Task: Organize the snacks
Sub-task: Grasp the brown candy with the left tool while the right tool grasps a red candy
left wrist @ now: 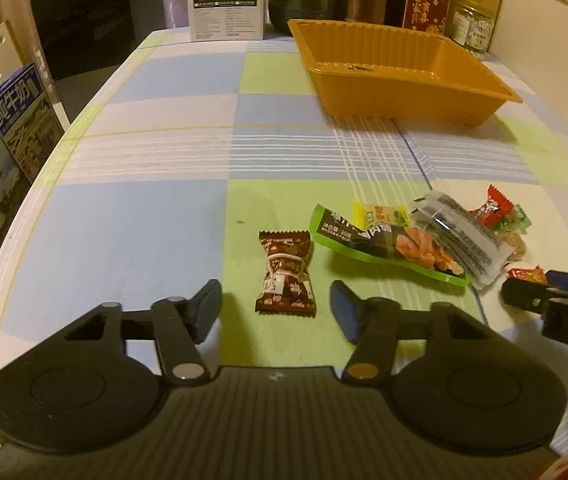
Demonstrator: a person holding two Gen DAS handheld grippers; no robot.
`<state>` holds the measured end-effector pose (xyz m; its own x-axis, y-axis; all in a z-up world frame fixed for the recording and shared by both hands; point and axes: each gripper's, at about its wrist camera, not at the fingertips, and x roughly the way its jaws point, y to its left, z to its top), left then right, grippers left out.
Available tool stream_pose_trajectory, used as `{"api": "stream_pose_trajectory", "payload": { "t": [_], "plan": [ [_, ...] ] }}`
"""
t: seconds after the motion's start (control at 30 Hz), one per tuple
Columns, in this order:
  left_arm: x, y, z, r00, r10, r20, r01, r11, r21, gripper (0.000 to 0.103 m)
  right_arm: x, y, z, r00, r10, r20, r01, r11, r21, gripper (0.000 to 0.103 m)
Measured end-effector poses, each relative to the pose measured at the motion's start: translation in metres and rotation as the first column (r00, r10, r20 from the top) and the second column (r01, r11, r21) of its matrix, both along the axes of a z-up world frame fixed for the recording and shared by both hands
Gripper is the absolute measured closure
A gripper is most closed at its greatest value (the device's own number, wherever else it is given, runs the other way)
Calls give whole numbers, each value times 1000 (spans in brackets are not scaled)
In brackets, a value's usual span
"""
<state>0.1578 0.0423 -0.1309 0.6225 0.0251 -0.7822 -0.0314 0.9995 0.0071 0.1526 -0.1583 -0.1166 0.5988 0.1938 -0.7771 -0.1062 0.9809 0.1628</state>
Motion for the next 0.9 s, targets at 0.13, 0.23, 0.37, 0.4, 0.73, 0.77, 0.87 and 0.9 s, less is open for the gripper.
{"api": "stream_pose_trajectory", "payload": {
  "t": [0.13, 0.23, 0.37, 0.4, 0.73, 0.77, 0.87, 0.9],
  "plan": [
    [6, -2, -3, 1000, -11, 11, 11, 1000, 2, 59, 0, -1, 0, 1000, -5, 11, 5, 1000, -20, 61],
    [9, -3, -4, 1000, -13, 12, 13, 1000, 3, 67, 0, -2, 0, 1000, -6, 14, 6, 1000, -27, 65],
    [8, -3, -3, 1000, -16, 7, 16, 1000, 5, 79, -1, -3, 0, 1000, -12, 15, 12, 1000, -27, 67],
    [7, -3, -3, 1000, -13, 6, 13, 1000, 6, 80, -2, -3, 0, 1000, -14, 13, 15, 1000, -25, 67],
    [-14, -3, 13, 1000, 11, -2, -11, 1000, -26, 80, -13, -8, 16, 999, -24, 26, 24, 1000, -4, 67],
    [-17, -3, 16, 1000, 11, 1, -11, 1000, -27, 80, -14, -8, 19, 999, -24, 31, 24, 1000, -3, 67],
    [-26, -5, 27, 1000, 8, 15, -8, 999, -33, 80, -20, -9, 27, 999, -24, 44, 24, 1000, 2, 67],
    [-29, -5, 31, 1000, 8, 21, -7, 999, -36, 80, -22, -10, 30, 999, -25, 48, 25, 1000, 4, 67]
  ]
}}
